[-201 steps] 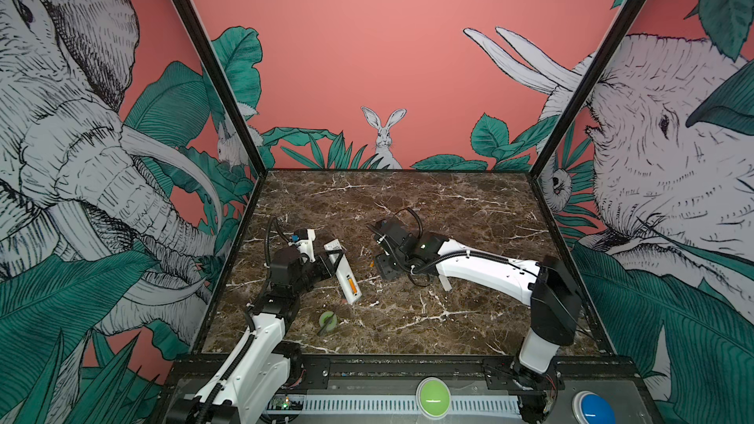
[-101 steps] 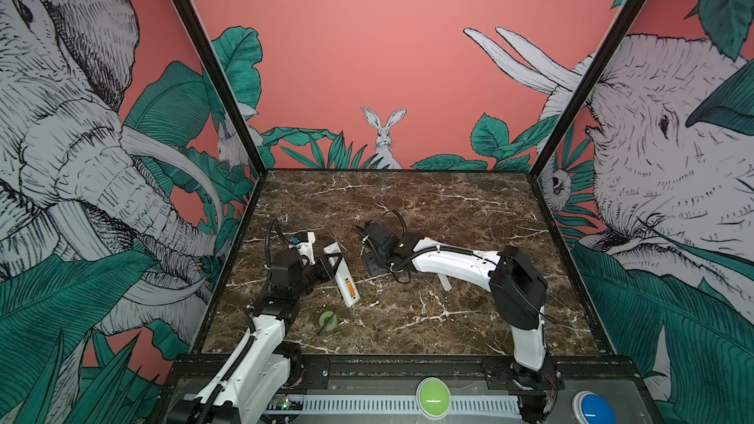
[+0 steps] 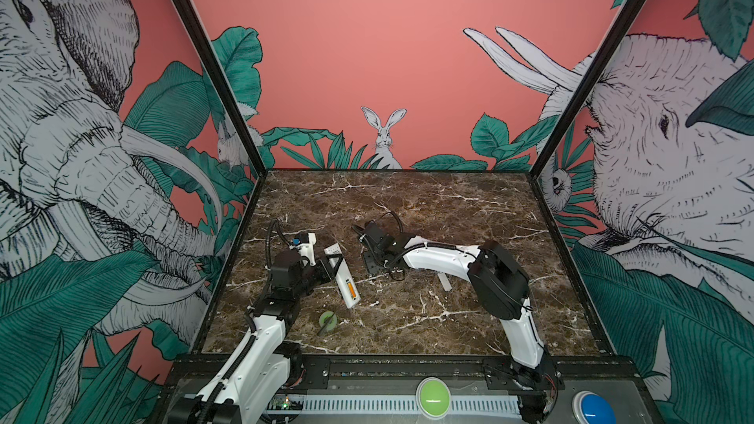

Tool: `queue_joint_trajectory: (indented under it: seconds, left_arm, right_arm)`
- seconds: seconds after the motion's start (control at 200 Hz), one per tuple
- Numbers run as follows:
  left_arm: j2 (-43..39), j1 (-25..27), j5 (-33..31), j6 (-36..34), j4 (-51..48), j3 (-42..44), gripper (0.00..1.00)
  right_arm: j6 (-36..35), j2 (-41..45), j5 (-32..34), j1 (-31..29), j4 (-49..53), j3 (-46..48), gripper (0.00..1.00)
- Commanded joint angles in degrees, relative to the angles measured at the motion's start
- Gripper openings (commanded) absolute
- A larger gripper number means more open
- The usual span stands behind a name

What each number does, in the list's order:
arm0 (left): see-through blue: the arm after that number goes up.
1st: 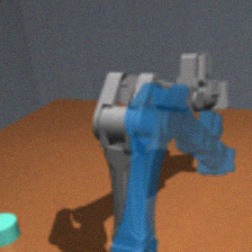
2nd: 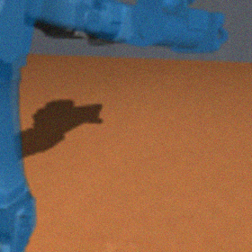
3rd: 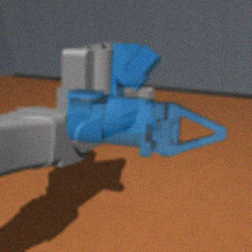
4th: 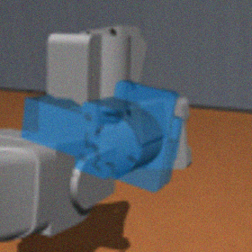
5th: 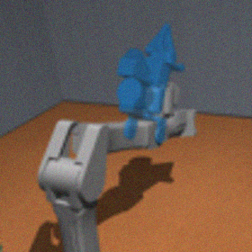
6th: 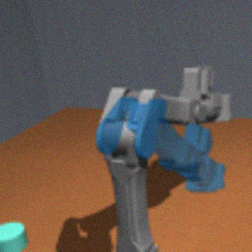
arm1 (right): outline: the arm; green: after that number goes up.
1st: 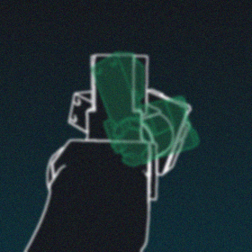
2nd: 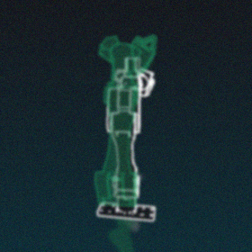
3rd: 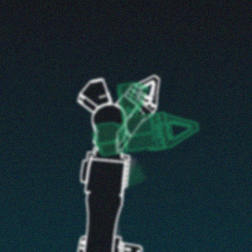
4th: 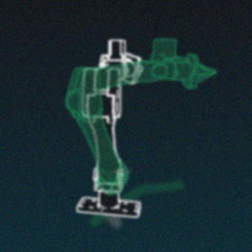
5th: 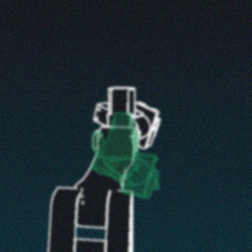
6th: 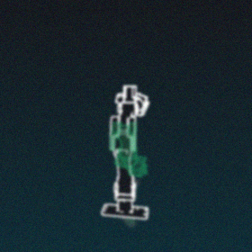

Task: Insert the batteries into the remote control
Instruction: 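Lower and close the right gripper on the orange battery's end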

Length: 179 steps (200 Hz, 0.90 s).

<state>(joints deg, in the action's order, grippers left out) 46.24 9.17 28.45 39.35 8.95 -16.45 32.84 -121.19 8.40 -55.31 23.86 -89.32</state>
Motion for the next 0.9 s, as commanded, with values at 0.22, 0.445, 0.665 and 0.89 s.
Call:
queue_joint_trajectory:
  seconds: [0.22,0.445,0.665,0.89]
  left_arm:
    - [2.0,-0.4,1.1,0.0,4.3,1.5,0.00]
    - [2.9,-0.4,1.2,0.1,5.3,1.9,0.00]
    - [3.0,-0.3,1.1,0.0,5.3,1.8,0.00]
    - [3.3,-0.4,1.1,-0.1,5.4,1.5,0.00]
  right_arm:
    - [0.3,-2.8,0.1,0.8,-1.5,-2.8,0.60]
    - [1.0,-4.6,-1.1,0.8,-2.0,-2.9,0.47]
    - [1.3,-5.5,-1.4,0.7,-1.7,-2.7,0.41]
    - [1.0,-5.4,-1.5,0.4,-1.0,-2.4,0.29]
